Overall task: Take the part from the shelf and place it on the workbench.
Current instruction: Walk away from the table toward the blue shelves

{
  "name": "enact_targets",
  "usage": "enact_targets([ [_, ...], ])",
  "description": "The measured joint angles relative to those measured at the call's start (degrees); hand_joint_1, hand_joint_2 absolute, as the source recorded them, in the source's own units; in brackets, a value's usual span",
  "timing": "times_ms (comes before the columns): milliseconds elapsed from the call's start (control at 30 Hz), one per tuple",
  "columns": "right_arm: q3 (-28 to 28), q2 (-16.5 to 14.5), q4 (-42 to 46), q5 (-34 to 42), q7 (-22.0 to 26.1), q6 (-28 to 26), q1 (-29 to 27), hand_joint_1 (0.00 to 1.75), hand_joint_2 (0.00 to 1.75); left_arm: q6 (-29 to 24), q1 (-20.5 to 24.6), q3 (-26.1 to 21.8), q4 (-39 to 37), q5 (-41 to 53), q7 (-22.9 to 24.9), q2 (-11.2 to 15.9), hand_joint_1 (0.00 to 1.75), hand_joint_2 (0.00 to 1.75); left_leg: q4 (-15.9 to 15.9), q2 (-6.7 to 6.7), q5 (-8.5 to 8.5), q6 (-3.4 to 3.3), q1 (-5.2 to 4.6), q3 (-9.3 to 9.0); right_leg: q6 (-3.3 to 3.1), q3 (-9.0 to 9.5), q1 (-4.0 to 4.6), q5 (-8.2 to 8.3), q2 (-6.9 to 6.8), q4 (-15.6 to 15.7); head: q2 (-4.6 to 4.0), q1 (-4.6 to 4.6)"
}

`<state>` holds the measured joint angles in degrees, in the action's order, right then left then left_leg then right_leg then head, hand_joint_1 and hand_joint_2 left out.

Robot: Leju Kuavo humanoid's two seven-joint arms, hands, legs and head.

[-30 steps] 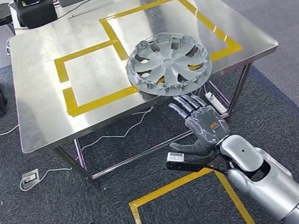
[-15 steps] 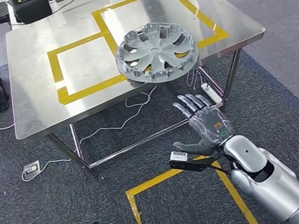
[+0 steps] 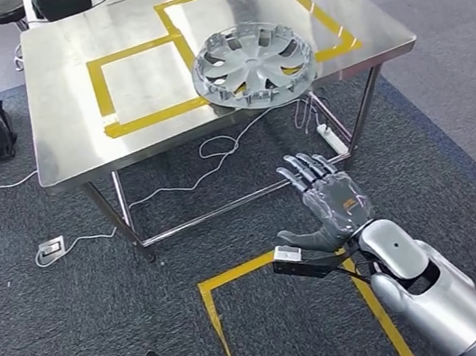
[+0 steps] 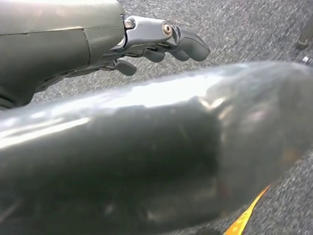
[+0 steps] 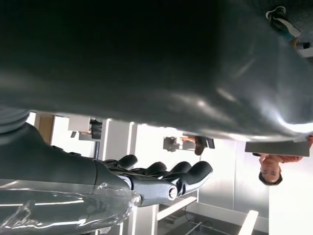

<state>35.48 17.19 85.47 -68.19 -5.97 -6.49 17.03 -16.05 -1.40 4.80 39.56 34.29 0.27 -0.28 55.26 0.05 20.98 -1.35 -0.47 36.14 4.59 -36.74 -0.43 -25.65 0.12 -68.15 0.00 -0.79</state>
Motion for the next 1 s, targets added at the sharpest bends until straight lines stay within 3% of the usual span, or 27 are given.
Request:
enact_targets([
  [67,-0.02,0.02,0.13,0.04,0.02,0.01,0.02,0.0,0.0,0.02,0.01,0.09,0.23,0.0,0.05,0.11,0.0,0.0,0.45,-0.07,-0.72,0.56,-0.08,0.75,-0.12,5.64,-0.05,-1.33,0.18,7.89,0.0,-0.08],
  [100,-0.03,0.04,0.21,0.07,0.05,0.02,0.02,0.0,0.0,0.03,0.01,0.15,0.38,0.0,0.05,0.17,0.0,0.0,0.59,-0.12,-1.08,0.76,-0.19,0.91,-0.43,7.07,0.02,-2.42,0.26,10.05,0.0,-0.08],
  [133,-0.02,0.05,0.28,0.1,0.09,0.03,-0.03,0.0,0.0,0.03,-0.01,0.25,0.48,0.0,0.05,0.21,0.0,0.0,0.68,-0.16,-1.43,0.94,-0.26,1.02,-1.0,7.65,0.13,-2.72,0.31,10.84,0.0,-0.06],
  [200,0.01,0.08,0.33,0.16,0.16,0.08,-0.11,0.0,0.0,0.05,-0.11,0.43,0.53,-0.01,0.05,0.33,0.0,0.0,1.07,-0.18,-1.37,1.39,-0.19,1.43,-2.1,7.08,0.04,-2.22,0.23,10.58,0.0,0.05],
  [233,0.02,0.1,0.35,0.19,0.2,0.1,-0.13,0.0,0.0,0.06,-0.17,0.52,0.55,-0.01,0.05,0.36,0.0,0.0,2.23,-0.17,-0.28,1.7,-0.13,2.01,-2.66,6.74,-0.03,-1.87,0.21,10.56,0.0,0.16],
  [300,0.0,0.2,0.39,0.22,0.3,0.13,-0.16,0.0,0.0,0.07,-0.22,0.68,0.6,-0.01,0.05,0.34,0.0,0.0,8.38,-0.14,4.14,2.29,0.03,4.43,-3.45,5.95,-0.07,-1.15,0.21,10.58,0.0,0.37],
  [367,0.02,0.32,0.4,0.26,0.48,0.22,-0.31,0.0,0.0,0.07,-0.23,0.81,0.64,-0.02,0.05,0.36,0.0,0.0,16.2,-0.14,8.06,2.5,0.13,7.19,-3.71,5.09,0.07,-0.53,0.22,10.56,0.0,0.41],
  [400,0.04,0.35,0.4,0.29,0.58,0.28,-0.45,0.0,0.0,0.07,-0.25,0.86,0.66,-0.02,0.05,0.37,0.0,0.0,18.07,-0.14,8.57,2.41,0.13,7.57,-3.74,4.72,0.18,-0.27,0.23,10.55,0.0,0.42],
  [433,0.05,0.4,0.4,0.33,0.66,0.33,-0.56,0.0,0.0,0.07,-0.26,0.91,0.68,-0.02,0.06,0.37,0.0,0.0,17.76,-0.14,8.04,2.16,0.09,6.86,-3.75,4.42,0.33,-0.04,0.24,10.55,0.0,0.41],
  [467,0.06,0.45,0.4,0.37,0.72,0.35,-0.63,0.0,0.0,0.07,-0.26,0.94,0.7,-0.02,0.06,0.37,0.0,0.0,15.3,-0.15,6.73,1.76,-0.01,5.05,-3.74,4.2,0.48,0.16,0.25,10.55,0.0,0.41],
  [533,0.04,0.52,0.43,0.42,0.8,0.36,-0.65,0.0,0.0,0.07,-0.24,0.98,0.86,-0.02,0.07,0.45,0.0,0.0,7.26,-0.14,4.15,0.52,-0.42,-0.3,-3.67,3.93,0.79,0.42,0.26,10.54,0.0,0.39],
  [600,0.03,0.59,0.45,0.44,0.84,0.35,-0.63,0.0,0.0,0.04,-0.18,1.04,1.02,-0.02,0.07,0.58,0.0,0.0,1.98,-0.08,3.35,-0.24,-0.79,-3.53,-3.34,3.74,0.93,0.68,0.23,10.53,0.0,0.38],
  [733,0.05,0.86,0.47,0.52,0.87,0.35,-0.67,0.0,0.0,0.04,-0.25,1.35,1.14,-0.03,0.25,0.66,0.0,0.0,0.67,-0.09,3.21,0.86,-0.81,-3.62,-3.7,3.41,1.05,0.86,0.07,10.49,0.0,0.41],
  [1000,0.07,1.02,0.46,0.66,1.07,0.39,-0.59,0.0,0.0,0.1,-0.26,1.92,1.17,-0.04,0.38,0.74,0.0,0.0,0.71,-0.12,2.49,-0.07,-0.94,-2.85,-2.59,3.13,0.9,2.12,-0.01,11.38,0.0,0.4],
])
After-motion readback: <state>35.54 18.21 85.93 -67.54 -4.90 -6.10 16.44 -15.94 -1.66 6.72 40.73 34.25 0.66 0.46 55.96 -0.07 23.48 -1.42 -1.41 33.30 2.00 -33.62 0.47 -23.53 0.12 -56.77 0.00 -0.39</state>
